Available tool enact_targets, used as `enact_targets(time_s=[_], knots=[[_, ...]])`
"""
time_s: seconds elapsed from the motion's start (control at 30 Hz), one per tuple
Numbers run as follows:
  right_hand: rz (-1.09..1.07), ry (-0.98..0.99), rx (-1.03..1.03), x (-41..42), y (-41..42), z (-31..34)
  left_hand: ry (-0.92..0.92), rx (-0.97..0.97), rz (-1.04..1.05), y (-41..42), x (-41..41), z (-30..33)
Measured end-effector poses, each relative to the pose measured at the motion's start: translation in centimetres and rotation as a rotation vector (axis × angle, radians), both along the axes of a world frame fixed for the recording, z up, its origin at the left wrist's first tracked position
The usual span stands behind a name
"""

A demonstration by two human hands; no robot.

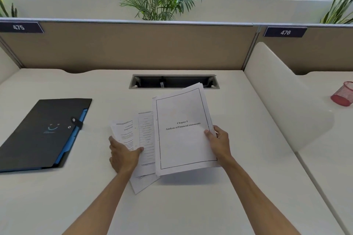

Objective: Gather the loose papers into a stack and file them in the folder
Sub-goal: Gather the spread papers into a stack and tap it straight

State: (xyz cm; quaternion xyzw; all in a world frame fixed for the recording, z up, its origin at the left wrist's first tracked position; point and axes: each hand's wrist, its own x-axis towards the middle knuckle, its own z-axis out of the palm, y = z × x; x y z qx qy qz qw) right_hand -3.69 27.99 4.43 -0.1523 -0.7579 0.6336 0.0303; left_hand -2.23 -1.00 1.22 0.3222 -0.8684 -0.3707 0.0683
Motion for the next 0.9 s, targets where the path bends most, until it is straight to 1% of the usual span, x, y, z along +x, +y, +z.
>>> enact_targets(time_s=[0.1, 0.17, 0.37, 0.47, 0.63, 0.77, 0.9], knots=[[0.006, -0.007, -0.007, 0.0, -0.1, 0.1, 0.069, 0.162, 0.026, 0.2, -0.1, 0.5], [0.007, -0.007, -0.015, 0.1, -0.1, 0.2, 0.081, 0.255, 0.043, 0.3, -0.1, 0.7], [0.013, -0.015, -0.04, 0.1, 0.0, 0.1, 0.119, 0.337, -0.016, 0.3, 0.5, 0.7], [0.02, -0.023, -0.072, 0.1, -0.1, 0.0, 0.125, 0.414, -0.106, 0.0, 0.2, 0.8], [0.012, -0.032, -0.191, 0.1, -0.8, 0.4, 0.141, 0.666, -0.241, 0.3, -0.2, 2.3], [0.013, -0.031, -0.275, 0.0, -1.1, 0.9, 0.123, 0.843, -0.292, 0.4, -0.9, 4.0], [0.012, -0.04, -0.347, -0.3, -1.1, 1.6, 0.139, 0.952, -0.376, 0.2, -1.5, 5.5]])
